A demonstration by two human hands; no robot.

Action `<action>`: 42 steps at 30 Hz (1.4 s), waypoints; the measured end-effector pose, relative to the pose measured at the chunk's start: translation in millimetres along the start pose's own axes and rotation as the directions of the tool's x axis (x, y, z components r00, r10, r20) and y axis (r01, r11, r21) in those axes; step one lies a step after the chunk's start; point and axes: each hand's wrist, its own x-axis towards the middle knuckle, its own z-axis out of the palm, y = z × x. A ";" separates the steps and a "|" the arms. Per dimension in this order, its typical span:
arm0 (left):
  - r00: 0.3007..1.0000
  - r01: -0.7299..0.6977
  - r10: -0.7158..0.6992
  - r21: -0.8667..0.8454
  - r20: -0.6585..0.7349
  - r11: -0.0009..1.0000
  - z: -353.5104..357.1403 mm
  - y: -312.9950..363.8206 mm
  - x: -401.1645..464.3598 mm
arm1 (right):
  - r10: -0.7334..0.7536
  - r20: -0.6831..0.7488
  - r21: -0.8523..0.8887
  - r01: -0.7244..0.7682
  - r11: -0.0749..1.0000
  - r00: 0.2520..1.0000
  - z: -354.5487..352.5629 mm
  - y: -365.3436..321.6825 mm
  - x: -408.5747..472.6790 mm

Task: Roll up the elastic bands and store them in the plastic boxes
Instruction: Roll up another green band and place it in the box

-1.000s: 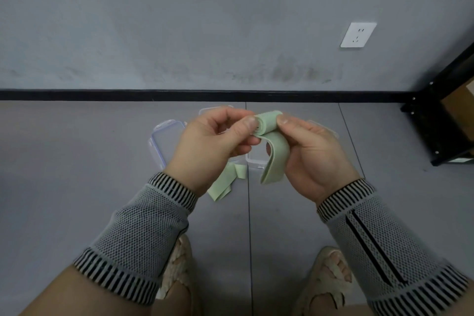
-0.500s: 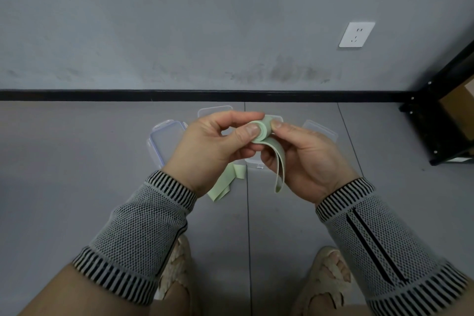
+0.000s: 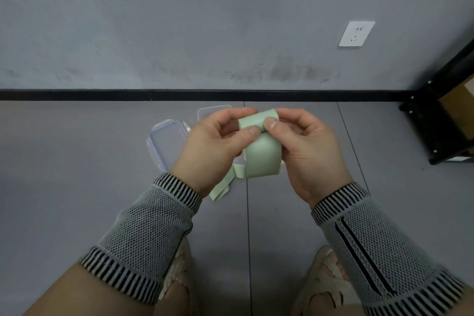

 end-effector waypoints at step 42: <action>0.983 0.139 -0.099 0.269 -0.157 0.953 -15.4 -5.2 9.0 | 0.275 0.274 -0.018 -0.281 0.959 0.922 -23.5 -12.4 8.1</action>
